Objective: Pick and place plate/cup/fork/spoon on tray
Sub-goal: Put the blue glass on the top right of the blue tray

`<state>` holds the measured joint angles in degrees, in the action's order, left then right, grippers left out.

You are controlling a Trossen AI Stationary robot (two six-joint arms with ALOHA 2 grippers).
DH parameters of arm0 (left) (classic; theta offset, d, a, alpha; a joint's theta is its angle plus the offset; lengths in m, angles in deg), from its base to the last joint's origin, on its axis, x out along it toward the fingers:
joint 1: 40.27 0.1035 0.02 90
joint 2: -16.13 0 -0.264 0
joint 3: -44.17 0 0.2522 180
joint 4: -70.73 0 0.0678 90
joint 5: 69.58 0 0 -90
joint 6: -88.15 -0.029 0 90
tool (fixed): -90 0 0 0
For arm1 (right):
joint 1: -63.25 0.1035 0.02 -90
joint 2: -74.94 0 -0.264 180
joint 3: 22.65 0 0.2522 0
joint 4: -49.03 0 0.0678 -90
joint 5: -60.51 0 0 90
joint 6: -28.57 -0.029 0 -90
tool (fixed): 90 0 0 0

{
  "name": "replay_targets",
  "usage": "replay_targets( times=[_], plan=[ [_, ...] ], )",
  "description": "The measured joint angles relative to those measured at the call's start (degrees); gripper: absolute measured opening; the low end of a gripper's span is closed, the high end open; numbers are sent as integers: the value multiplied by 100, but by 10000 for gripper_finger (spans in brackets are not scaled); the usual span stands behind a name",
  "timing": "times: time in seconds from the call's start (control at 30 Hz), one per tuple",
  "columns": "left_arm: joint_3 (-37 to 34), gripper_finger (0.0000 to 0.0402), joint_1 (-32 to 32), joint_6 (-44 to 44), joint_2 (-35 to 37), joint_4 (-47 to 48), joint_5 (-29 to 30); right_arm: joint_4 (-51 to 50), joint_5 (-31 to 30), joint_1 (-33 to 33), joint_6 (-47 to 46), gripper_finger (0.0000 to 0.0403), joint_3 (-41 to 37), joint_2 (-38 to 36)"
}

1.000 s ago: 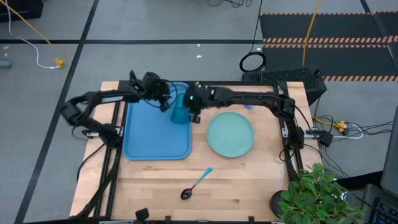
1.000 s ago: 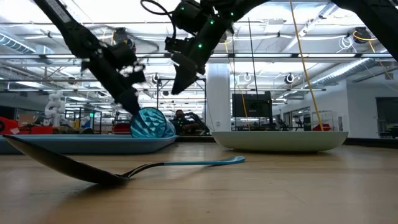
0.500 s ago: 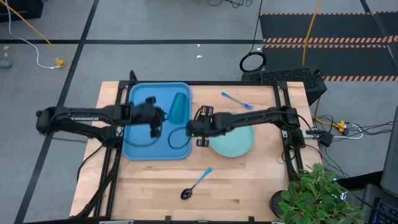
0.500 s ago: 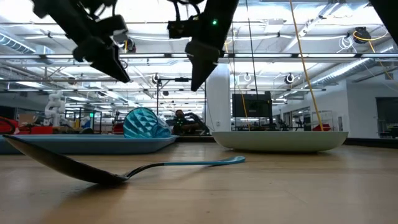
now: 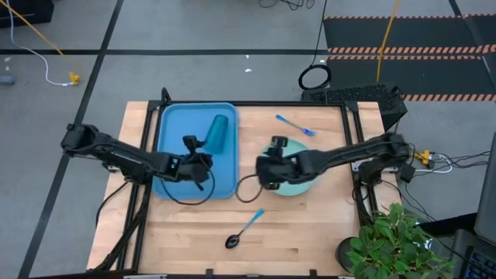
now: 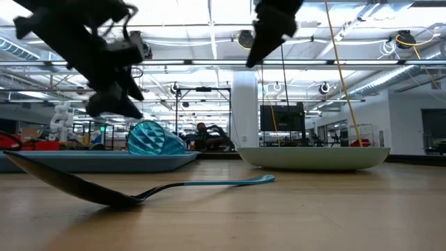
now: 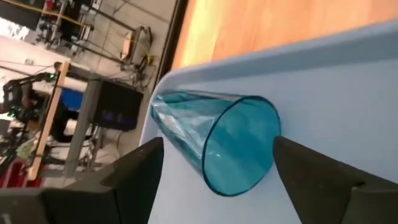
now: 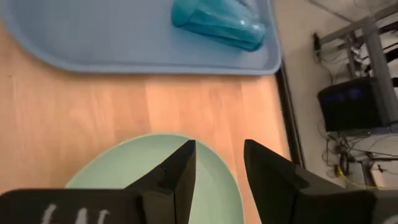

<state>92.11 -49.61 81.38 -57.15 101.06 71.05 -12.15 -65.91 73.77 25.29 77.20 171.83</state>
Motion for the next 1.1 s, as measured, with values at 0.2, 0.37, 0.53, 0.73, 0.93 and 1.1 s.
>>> replay_targets(
  times=[0.2, 0.37, 0.53, 0.73, 0.93, 1.1],
  plan=[
    [-40, 240, 547, -63, -471, -75, -108, 771, 18, 177, -10, 130, -1105, -1173],
    [-34, 159, 863, -546, -551, -776, -153, 1405, 13, 324, 185, 130, -1725, -1891],
    [-36, 68, 1304, -1204, -551, -1310, -586, 1654, 5, 429, 364, 130, -2052, -2331],
    [259, 11, 1623, -1788, -551, -1593, -1042, 1563, -5, 476, 377, 130, -2240, -2587],
    [1254, 4, 1877, -2147, -506, -888, -1421, 1547, -127, 476, 461, 130, -2307, -2615],
    [2174, 2, 2414, -1719, -496, 517, -2391, 1547, -118, 476, 461, 130, -2308, -2619]
  ],
)
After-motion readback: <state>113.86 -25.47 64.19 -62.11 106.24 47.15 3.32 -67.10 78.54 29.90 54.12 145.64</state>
